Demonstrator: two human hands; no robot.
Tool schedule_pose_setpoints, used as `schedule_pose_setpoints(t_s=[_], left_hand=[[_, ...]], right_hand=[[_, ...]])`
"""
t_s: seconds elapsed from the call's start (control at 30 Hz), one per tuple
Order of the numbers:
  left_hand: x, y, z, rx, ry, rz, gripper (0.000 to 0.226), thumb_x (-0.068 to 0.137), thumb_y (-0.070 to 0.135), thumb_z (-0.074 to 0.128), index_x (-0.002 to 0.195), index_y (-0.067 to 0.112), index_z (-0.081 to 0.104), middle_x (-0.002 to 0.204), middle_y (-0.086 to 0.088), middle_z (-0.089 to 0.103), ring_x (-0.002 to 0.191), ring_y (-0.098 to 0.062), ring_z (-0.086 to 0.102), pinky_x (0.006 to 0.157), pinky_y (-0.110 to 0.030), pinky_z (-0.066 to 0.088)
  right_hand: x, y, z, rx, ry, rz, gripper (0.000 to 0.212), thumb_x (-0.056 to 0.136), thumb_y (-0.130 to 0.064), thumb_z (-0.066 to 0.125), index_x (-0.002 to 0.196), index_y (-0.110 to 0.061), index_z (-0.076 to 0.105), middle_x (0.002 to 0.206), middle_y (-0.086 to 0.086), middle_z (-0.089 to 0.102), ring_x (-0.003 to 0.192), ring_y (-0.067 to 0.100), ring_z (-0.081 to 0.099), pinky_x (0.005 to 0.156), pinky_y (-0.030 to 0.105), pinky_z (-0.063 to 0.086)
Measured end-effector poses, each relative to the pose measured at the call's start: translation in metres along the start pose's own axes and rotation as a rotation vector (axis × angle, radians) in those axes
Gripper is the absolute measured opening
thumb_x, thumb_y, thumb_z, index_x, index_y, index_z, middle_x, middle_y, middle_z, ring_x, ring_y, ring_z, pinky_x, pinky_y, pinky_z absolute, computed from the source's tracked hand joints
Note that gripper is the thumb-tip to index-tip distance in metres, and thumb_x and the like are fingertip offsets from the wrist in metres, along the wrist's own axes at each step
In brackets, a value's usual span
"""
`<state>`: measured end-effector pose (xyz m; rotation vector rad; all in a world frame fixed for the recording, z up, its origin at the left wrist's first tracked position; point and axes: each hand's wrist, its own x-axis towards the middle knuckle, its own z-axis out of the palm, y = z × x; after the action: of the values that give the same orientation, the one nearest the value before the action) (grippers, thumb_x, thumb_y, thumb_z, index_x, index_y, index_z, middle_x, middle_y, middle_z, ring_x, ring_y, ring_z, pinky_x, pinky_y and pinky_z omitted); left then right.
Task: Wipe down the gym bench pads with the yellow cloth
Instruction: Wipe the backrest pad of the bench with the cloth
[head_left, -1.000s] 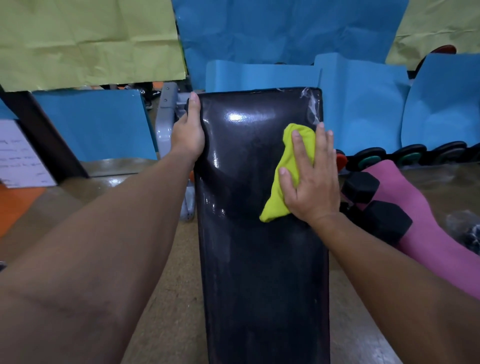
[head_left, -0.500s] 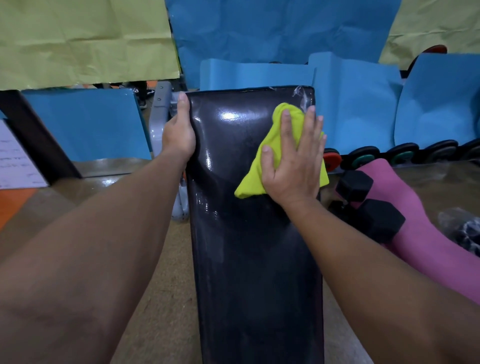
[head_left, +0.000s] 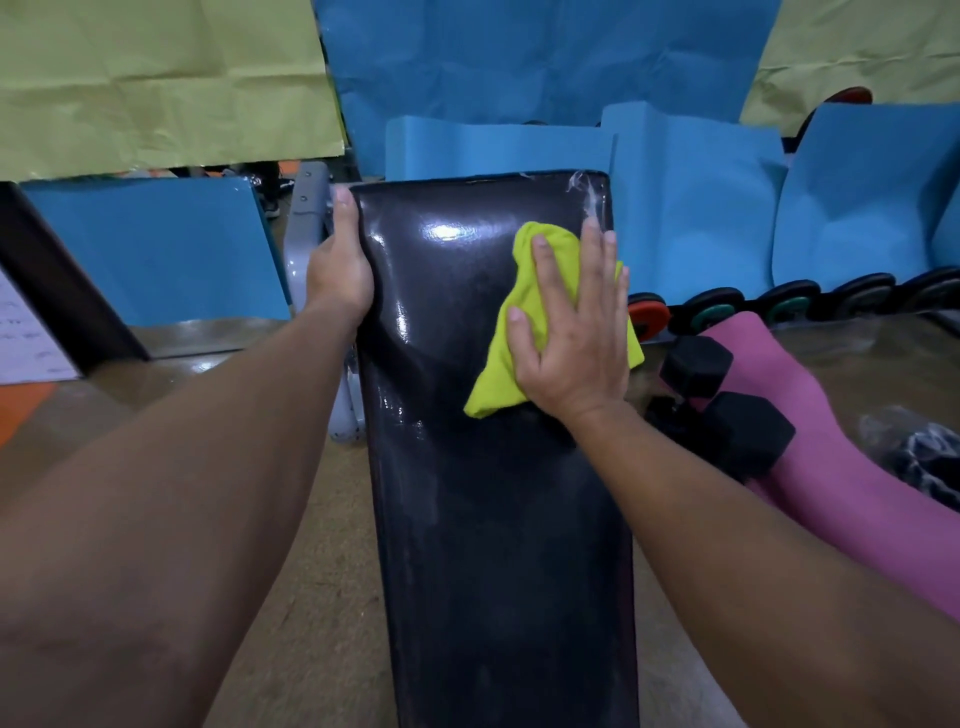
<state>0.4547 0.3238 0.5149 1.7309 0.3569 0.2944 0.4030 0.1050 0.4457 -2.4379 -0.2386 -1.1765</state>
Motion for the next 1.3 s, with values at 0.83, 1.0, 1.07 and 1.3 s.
schedule_pose_setpoints(t_s=[0.83,1.0,1.07,1.3], left_hand=[[-0.035,-0.022,-0.008,-0.042,-0.105,-0.054,0.068,0.083,0.092,0.045,0.109,0.034,0.07,0.109,0.01,0.074,0.111,-0.017,0.069,0.111,-0.042,0.051],[-0.034,-0.024,-0.003,-0.02,-0.078,-0.028,0.057,0.094,0.084,0.04,0.11,0.033,0.062,0.097,0.017,0.067,0.096,-0.004,0.064,0.104,-0.032,0.049],[-0.035,-0.023,-0.004,-0.007,-0.07,-0.028,0.062,0.09,0.087,0.041,0.111,0.034,0.064,0.1,0.014,0.069,0.102,-0.01,0.066,0.108,-0.034,0.049],[-0.032,-0.026,-0.004,0.01,-0.044,-0.039,0.06,0.09,0.088,0.04,0.097,0.034,0.064,0.098,0.015,0.068,0.111,-0.017,0.066,0.109,-0.036,0.049]], right_hand=[[-0.008,0.025,-0.011,-0.003,-0.078,-0.062,0.066,0.1,-0.044,0.048,0.161,-0.022,0.035,0.171,0.023,0.012,0.158,0.043,0.009,0.126,0.064,0.016],[0.006,0.006,-0.005,-0.071,0.059,-0.056,0.044,0.096,-0.035,0.055,0.135,-0.015,0.062,0.164,0.027,0.028,0.153,0.047,0.026,0.122,0.069,0.009],[-0.001,0.012,-0.01,-0.125,0.085,-0.072,0.04,0.096,-0.035,0.056,0.131,-0.017,0.065,0.157,0.023,0.041,0.144,0.044,0.04,0.12,0.068,0.016],[0.002,-0.009,-0.001,-0.074,0.061,-0.048,0.06,0.095,-0.031,0.05,0.148,-0.003,0.05,0.154,0.026,0.044,0.142,0.047,0.04,0.122,0.063,0.027]])
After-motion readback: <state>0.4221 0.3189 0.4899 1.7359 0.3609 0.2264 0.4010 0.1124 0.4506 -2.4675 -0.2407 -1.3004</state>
